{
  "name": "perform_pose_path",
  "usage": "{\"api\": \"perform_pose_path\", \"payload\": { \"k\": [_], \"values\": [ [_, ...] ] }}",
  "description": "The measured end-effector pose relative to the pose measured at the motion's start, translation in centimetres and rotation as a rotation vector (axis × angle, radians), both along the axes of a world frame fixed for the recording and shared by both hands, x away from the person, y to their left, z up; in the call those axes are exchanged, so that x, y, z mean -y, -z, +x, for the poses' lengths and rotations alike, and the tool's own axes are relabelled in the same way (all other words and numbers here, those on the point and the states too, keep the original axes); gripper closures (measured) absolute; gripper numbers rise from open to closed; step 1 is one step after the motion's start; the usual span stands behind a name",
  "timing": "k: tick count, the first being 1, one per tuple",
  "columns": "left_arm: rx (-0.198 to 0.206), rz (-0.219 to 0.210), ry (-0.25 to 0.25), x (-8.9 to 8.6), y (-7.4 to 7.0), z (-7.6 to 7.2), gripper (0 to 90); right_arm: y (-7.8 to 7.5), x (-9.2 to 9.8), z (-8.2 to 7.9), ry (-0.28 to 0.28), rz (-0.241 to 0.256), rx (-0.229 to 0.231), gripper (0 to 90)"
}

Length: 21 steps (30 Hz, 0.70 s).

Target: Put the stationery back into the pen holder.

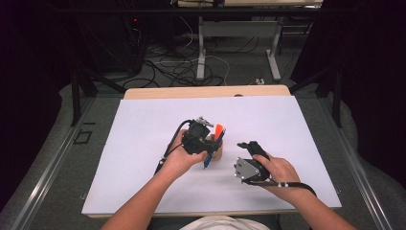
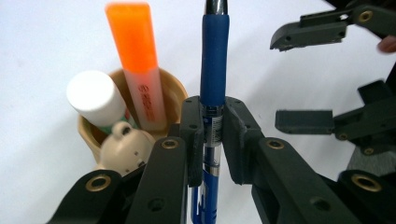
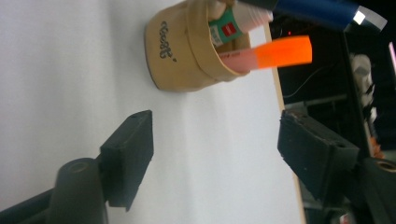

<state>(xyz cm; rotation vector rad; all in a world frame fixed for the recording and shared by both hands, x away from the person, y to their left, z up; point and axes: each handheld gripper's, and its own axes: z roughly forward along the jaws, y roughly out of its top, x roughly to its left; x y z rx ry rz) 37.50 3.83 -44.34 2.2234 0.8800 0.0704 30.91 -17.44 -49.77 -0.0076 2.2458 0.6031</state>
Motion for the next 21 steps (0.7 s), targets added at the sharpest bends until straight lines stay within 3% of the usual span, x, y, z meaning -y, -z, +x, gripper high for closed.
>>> {"api": "perform_pose_path", "payload": {
  "k": [1,2,3,8,13,21],
  "values": [
    [0.021,-0.016,-0.011,-0.1,0.0,0.0,79.2,0.4,0.1,0.4,-0.017,0.047,0.017,22.2],
    [0.030,-0.036,-0.032,0.0,-0.1,0.0,79.3,0.1,0.3,0.0,0.065,0.020,-0.047,21.1],
    [0.038,-0.044,-0.037,-0.2,-0.2,0.1,79.3,0.2,0.4,0.4,0.045,0.045,-0.021,19.9],
    [0.093,-0.102,-0.086,-0.6,-0.4,0.5,79.3,0.5,1.0,0.9,0.100,0.132,-0.079,17.3],
    [0.152,-0.163,-0.121,-0.9,-0.4,0.8,79.2,0.9,1.5,1.0,0.147,0.179,-0.111,15.9],
    [0.224,-0.218,-0.163,-1.0,-0.4,1.0,79.2,1.0,1.9,1.3,0.170,0.240,-0.138,15.1]
  ]
}}
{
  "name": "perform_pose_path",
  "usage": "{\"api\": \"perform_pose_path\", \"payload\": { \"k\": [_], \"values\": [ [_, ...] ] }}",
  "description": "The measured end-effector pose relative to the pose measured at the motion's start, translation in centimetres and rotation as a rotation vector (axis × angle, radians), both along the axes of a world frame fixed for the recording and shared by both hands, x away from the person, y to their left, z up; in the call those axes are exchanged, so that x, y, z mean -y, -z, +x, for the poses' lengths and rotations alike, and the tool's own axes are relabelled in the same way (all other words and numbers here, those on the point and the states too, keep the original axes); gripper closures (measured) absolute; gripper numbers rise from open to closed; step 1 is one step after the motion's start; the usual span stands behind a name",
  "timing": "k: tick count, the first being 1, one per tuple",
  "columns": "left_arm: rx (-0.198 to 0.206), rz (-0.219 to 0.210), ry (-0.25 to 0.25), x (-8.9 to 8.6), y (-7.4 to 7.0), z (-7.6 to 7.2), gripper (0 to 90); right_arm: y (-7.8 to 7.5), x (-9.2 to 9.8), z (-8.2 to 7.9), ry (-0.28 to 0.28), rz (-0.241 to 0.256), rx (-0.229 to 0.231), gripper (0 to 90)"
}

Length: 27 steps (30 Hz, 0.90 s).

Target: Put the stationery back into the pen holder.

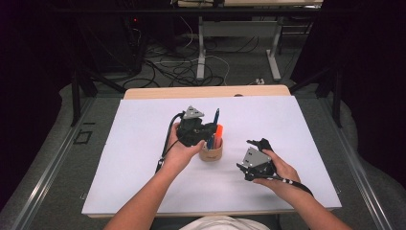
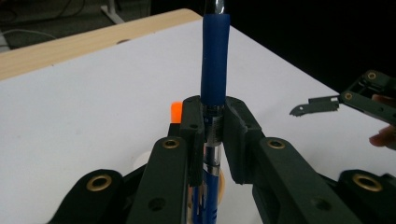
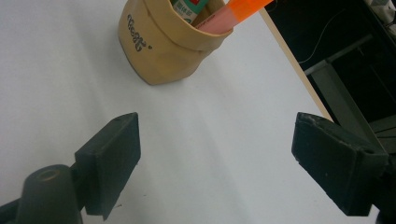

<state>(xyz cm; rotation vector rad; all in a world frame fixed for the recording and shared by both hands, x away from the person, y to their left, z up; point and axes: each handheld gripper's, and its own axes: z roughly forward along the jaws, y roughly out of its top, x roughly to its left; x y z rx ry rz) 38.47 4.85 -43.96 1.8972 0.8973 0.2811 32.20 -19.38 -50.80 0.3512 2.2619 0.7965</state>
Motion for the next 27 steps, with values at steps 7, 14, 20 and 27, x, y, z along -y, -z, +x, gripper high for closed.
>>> {"api": "perform_pose_path", "payload": {
  "k": [7,14,20,27],
  "values": [
    [0.032,-0.028,-0.027,0.4,0.6,0.2,79.2,0.3,0.0,0.1,0.006,0.011,-0.011,15.1],
    [0.061,-0.039,-0.038,1.0,1.3,0.4,79.2,0.4,-0.2,0.0,0.009,0.012,-0.019,15.1],
    [0.057,-0.038,-0.047,1.1,1.9,0.6,79.0,0.5,-0.1,0.0,0.009,0.013,-0.021,15.1],
    [0.038,-0.016,-0.047,1.0,2.6,0.7,78.7,0.6,0.0,0.1,0.014,0.010,-0.026,15.1]
  ]
}}
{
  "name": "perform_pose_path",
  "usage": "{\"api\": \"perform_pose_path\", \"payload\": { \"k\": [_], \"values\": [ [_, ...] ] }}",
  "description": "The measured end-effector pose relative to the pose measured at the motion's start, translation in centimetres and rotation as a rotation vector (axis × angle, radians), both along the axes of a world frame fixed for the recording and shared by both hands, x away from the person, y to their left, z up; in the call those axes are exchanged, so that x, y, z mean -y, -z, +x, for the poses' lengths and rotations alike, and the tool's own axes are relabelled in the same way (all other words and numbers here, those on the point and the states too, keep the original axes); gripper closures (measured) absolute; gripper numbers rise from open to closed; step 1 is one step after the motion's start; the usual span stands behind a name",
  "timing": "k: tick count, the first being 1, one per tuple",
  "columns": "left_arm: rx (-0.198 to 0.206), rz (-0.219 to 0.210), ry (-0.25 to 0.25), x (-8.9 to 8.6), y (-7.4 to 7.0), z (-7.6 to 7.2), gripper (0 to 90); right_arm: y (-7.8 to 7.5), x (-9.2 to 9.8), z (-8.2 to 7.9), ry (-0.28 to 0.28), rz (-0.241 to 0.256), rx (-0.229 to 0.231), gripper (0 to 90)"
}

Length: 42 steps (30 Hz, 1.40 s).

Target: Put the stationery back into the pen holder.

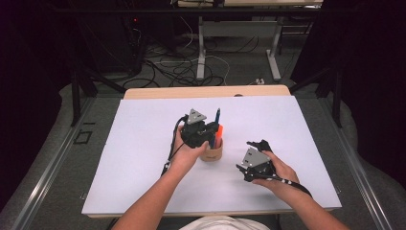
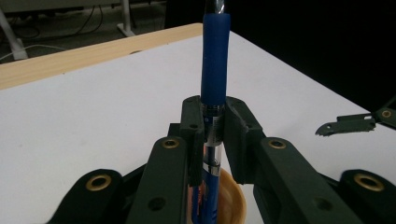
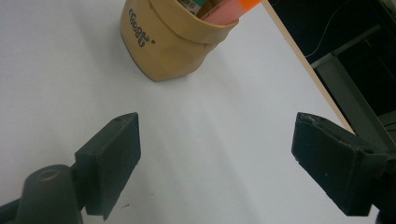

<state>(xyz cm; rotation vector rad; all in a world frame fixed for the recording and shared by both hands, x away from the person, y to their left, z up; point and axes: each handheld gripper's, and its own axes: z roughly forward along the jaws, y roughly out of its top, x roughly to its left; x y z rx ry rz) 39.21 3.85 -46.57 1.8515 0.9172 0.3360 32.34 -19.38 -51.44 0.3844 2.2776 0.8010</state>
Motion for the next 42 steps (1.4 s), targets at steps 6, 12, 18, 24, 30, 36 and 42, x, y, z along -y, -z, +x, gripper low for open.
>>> {"api": "perform_pose_path", "payload": {
  "k": [6,12,18,24,30,36,42],
  "values": [
    [0.001,0.006,0.003,0.0,0.3,0.0,73.0,0.1,0.2,0.1,0.022,0.009,-0.011,15.2],
    [0.009,-0.001,0.007,-0.8,-0.3,-0.4,60.3,0.2,0.5,0.2,0.041,0.036,-0.028,15.2],
    [-0.005,0.004,-0.016,-2.2,-0.8,-0.7,45.3,0.2,0.6,0.3,0.059,0.074,-0.042,15.1],
    [-0.004,0.027,-0.013,-3.7,-1.1,-1.1,35.9,0.2,1.0,0.6,0.093,0.125,-0.082,15.1],
    [0.033,0.052,-0.011,-5.5,-0.8,-1.7,32.0,0.4,1.8,1.2,0.153,0.201,-0.126,15.1],
    [-0.039,0.020,-0.070,-7.9,0.0,-2.0,29.3,0.5,3.1,1.8,0.231,0.302,-0.217,15.0],
    [-0.100,-0.001,-0.128,-9.7,0.7,-2.1,19.8,0.8,4.0,2.4,0.286,0.390,-0.269,14.9]
  ]
}}
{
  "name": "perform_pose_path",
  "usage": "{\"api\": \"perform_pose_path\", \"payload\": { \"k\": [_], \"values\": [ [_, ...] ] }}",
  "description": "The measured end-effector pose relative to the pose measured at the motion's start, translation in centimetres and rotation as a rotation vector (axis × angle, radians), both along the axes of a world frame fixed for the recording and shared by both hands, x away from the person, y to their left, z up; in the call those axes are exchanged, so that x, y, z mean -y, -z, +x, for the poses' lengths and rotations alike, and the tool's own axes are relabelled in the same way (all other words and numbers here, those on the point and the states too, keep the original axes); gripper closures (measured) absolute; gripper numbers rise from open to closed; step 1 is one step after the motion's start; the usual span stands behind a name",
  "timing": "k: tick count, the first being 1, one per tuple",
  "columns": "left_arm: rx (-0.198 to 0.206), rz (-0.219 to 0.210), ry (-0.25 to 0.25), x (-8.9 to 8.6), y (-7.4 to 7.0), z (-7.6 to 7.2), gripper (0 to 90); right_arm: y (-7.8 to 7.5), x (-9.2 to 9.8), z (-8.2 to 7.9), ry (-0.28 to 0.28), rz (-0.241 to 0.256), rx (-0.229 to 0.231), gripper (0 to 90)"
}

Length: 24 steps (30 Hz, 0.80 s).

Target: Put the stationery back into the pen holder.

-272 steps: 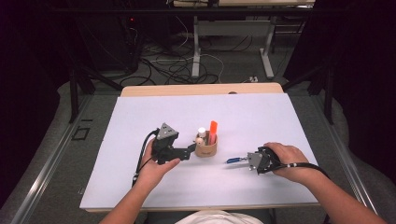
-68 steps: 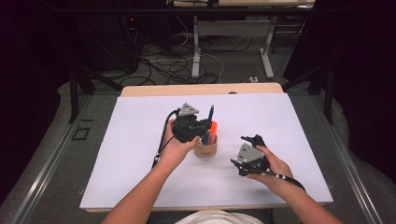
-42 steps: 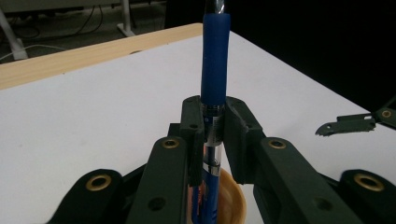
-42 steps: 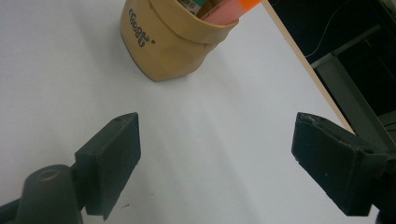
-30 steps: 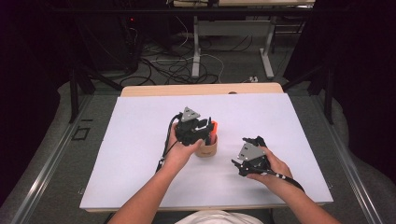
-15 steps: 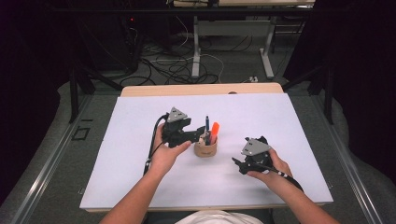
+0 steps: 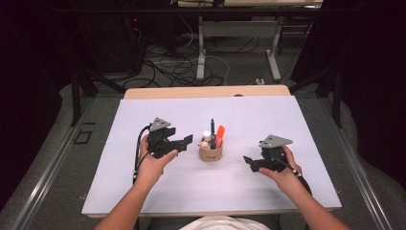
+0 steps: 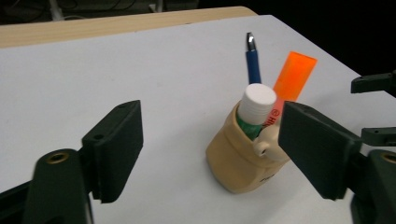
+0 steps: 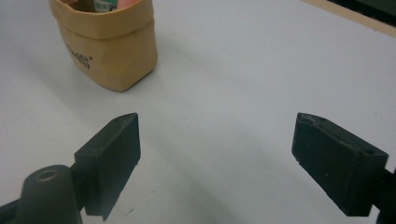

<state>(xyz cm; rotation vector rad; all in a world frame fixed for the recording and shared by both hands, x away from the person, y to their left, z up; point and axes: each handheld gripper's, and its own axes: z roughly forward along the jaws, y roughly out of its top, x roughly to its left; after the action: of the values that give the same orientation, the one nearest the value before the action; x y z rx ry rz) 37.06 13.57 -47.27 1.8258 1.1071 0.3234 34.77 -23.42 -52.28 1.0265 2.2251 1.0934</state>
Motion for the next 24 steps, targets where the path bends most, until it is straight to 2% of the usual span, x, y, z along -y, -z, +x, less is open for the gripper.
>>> {"api": "perform_pose_path", "payload": {
  "k": [3,5,7,8,12,14,19,24],
  "values": [
    [-0.029,0.037,-0.017,-0.6,0.5,0.0,16.2,0.1,0.4,0.3,0.026,0.022,-0.028,14.9],
    [-0.053,0.045,-0.033,-0.8,0.9,0.0,15.6,0.1,0.6,0.3,0.045,0.027,-0.041,14.9],
    [-0.063,0.065,-0.050,-1.0,1.3,0.0,14.8,0.1,0.9,0.5,0.060,0.028,-0.048,14.9],
    [-0.081,0.070,-0.059,-1.1,1.4,-0.1,14.2,0.1,1.0,0.5,0.068,0.028,-0.058,14.9],
    [-0.116,0.112,-0.083,-1.9,2.1,0.1,13.1,0.1,1.6,0.8,0.111,0.030,-0.115,14.6],
    [-0.125,0.130,-0.094,-2.4,2.5,0.1,11.6,0.2,1.9,1.0,0.123,0.029,-0.121,14.5],
    [-0.152,0.131,-0.140,-3.3,3.3,0.3,7.4,0.4,2.6,1.3,0.155,0.020,-0.124,13.3],
    [-0.160,0.128,-0.174,-4.5,3.7,0.4,4.0,0.6,3.2,1.6,0.184,0.008,-0.129,11.1]
  ]
}}
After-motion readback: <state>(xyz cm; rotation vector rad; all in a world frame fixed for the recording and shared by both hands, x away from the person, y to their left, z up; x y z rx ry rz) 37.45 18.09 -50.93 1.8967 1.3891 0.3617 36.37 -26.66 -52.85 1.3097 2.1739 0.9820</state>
